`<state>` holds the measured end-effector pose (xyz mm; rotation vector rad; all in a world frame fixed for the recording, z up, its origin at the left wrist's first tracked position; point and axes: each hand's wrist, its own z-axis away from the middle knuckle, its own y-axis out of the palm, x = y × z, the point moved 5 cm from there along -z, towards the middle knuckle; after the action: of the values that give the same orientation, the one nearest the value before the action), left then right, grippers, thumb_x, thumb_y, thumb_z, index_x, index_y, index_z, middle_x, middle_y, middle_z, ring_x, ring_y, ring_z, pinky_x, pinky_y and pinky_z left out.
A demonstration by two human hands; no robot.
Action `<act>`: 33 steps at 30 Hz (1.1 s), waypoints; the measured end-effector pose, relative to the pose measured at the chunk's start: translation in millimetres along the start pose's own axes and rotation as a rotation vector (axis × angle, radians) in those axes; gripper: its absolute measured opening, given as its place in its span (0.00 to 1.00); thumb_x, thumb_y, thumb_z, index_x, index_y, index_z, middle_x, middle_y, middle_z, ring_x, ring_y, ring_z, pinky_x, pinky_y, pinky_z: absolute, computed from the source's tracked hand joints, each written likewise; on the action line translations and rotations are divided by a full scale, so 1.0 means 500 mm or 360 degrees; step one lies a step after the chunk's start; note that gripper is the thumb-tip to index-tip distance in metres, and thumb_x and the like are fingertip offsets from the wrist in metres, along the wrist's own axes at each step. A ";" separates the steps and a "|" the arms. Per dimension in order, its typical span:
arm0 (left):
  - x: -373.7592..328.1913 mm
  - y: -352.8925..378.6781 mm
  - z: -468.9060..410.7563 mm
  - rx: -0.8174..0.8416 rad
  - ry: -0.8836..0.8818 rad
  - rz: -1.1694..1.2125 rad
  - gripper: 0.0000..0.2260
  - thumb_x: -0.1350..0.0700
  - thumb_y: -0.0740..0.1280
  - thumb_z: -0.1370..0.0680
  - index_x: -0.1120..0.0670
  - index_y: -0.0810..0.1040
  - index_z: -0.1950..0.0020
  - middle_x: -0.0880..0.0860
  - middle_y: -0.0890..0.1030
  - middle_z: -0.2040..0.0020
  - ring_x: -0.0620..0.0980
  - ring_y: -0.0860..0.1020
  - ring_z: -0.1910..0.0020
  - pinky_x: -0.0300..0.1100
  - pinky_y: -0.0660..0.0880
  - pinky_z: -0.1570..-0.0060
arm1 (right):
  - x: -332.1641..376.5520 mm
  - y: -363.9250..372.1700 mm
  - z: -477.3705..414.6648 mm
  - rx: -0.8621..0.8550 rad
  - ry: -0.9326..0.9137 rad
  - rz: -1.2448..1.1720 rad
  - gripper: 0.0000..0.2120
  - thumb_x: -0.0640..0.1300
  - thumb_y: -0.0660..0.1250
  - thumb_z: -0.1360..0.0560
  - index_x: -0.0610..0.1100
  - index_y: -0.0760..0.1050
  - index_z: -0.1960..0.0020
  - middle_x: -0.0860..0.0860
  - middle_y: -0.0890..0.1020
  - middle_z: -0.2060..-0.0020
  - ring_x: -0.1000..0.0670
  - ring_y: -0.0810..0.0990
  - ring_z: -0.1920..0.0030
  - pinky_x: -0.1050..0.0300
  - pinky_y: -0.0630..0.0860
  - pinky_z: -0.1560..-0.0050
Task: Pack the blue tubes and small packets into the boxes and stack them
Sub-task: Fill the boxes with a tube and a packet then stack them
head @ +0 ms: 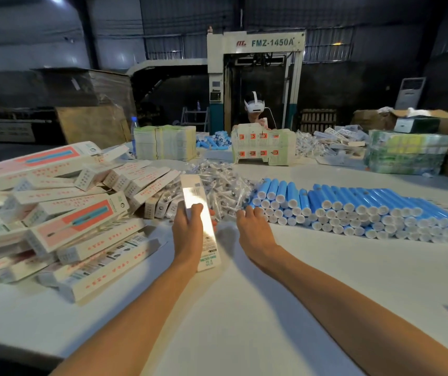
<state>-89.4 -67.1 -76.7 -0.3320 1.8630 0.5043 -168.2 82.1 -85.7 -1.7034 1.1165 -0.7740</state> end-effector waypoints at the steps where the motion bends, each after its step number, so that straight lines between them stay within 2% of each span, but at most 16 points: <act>1: 0.000 0.002 0.000 0.0024 0.0007 0.0000 0.15 0.42 0.62 0.23 0.46 0.78 0.39 0.49 0.88 0.53 0.54 0.87 0.56 0.48 0.82 0.57 | -0.002 -0.003 -0.001 0.0017 0.0025 0.0007 0.25 0.29 0.62 0.21 0.37 0.64 0.25 0.40 0.68 0.29 0.39 0.66 0.28 0.48 0.69 0.30; 4: -0.003 0.011 0.004 0.0103 0.0006 0.0066 0.15 0.44 0.63 0.22 0.47 0.77 0.38 0.51 0.88 0.53 0.51 0.86 0.61 0.44 0.82 0.61 | -0.010 -0.010 0.005 0.0049 0.0009 -0.0023 0.23 0.28 0.60 0.21 0.36 0.66 0.27 0.39 0.70 0.31 0.38 0.69 0.31 0.47 0.71 0.32; 8: -0.003 0.027 0.013 0.0264 -0.0065 0.0180 0.20 0.49 0.63 0.23 0.55 0.77 0.34 0.56 0.88 0.50 0.52 0.86 0.61 0.48 0.82 0.60 | -0.031 -0.037 0.033 -0.0031 -0.0037 -0.0375 0.14 0.28 0.60 0.23 0.36 0.71 0.38 0.40 0.73 0.41 0.38 0.75 0.42 0.47 0.72 0.48; 10: -0.005 0.039 0.024 0.0365 -0.0089 0.0198 0.19 0.51 0.63 0.23 0.55 0.78 0.35 0.57 0.88 0.49 0.53 0.86 0.59 0.49 0.83 0.57 | -0.058 -0.076 0.040 -0.0167 0.0050 -0.0636 0.09 0.30 0.63 0.23 0.36 0.76 0.44 0.41 0.77 0.45 0.41 0.77 0.47 0.48 0.75 0.49; 13: -0.014 0.066 0.051 0.0546 -0.0145 0.0300 0.18 0.55 0.65 0.21 0.55 0.77 0.31 0.57 0.88 0.46 0.54 0.86 0.56 0.44 0.83 0.56 | -0.111 -0.170 0.052 -0.0437 0.0161 -0.1143 0.08 0.32 0.68 0.22 0.40 0.82 0.45 0.47 0.83 0.49 0.51 0.81 0.53 0.58 0.80 0.52; 15: -0.019 0.084 0.070 0.0671 -0.0193 0.0355 0.21 0.56 0.69 0.24 0.54 0.76 0.30 0.58 0.88 0.44 0.56 0.87 0.52 0.44 0.84 0.54 | -0.143 -0.245 0.065 -0.0633 0.0208 -0.1452 0.09 0.35 0.68 0.22 0.44 0.82 0.45 0.51 0.84 0.51 0.54 0.82 0.53 0.61 0.81 0.52; 18: -0.024 0.109 0.096 0.0907 -0.0241 0.0420 0.25 0.58 0.75 0.24 0.55 0.75 0.28 0.61 0.86 0.39 0.63 0.86 0.44 0.51 0.84 0.46 | -0.173 -0.354 0.082 -0.0858 0.0109 -0.1733 0.08 0.38 0.70 0.21 0.47 0.81 0.44 0.53 0.84 0.50 0.59 0.83 0.51 0.64 0.81 0.48; 21: -0.028 0.125 0.113 0.1085 -0.0243 0.0465 0.25 0.59 0.77 0.23 0.58 0.76 0.28 0.63 0.84 0.36 0.67 0.84 0.40 0.55 0.82 0.39 | -0.176 -0.435 0.085 -0.0874 -0.0135 -0.1700 0.09 0.41 0.72 0.21 0.42 0.80 0.42 0.50 0.85 0.50 0.56 0.84 0.49 0.62 0.81 0.47; 24: -0.033 0.131 0.123 0.1148 -0.0233 0.0488 0.28 0.55 0.81 0.25 0.58 0.77 0.28 0.63 0.83 0.35 0.68 0.84 0.39 0.54 0.82 0.39 | -0.160 -0.451 0.070 -0.0648 -0.0249 -0.1472 0.11 0.41 0.73 0.21 0.41 0.78 0.41 0.49 0.85 0.51 0.57 0.84 0.51 0.64 0.81 0.50; 28: -0.035 0.137 0.126 0.1176 -0.0212 0.0480 0.28 0.53 0.82 0.26 0.56 0.78 0.29 0.63 0.83 0.34 0.68 0.83 0.38 0.53 0.82 0.39 | -0.121 -0.400 0.057 -0.0319 -0.0292 -0.1411 0.11 0.41 0.73 0.22 0.45 0.73 0.43 0.53 0.86 0.57 0.60 0.85 0.53 0.68 0.80 0.55; 30: -0.035 0.141 0.129 0.1202 -0.0205 0.0497 0.28 0.53 0.81 0.26 0.56 0.78 0.28 0.63 0.83 0.34 0.67 0.83 0.37 0.53 0.81 0.38 | -0.109 -0.373 0.057 -0.0309 -0.0281 -0.1463 0.10 0.41 0.73 0.22 0.45 0.73 0.46 0.54 0.85 0.56 0.61 0.84 0.54 0.68 0.80 0.58; 33: -0.034 0.144 0.131 0.1219 -0.0211 0.0540 0.27 0.56 0.79 0.22 0.57 0.76 0.26 0.63 0.82 0.32 0.67 0.82 0.35 0.53 0.81 0.37 | -0.095 -0.349 0.063 -0.0411 -0.0304 -0.1260 0.08 0.45 0.75 0.23 0.45 0.77 0.50 0.55 0.83 0.54 0.57 0.81 0.54 0.58 0.82 0.55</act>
<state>-62.9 27.4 -66.4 0.5212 1.8410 0.0049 -100.9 164.4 63.6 -2.4216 0.3906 -0.9318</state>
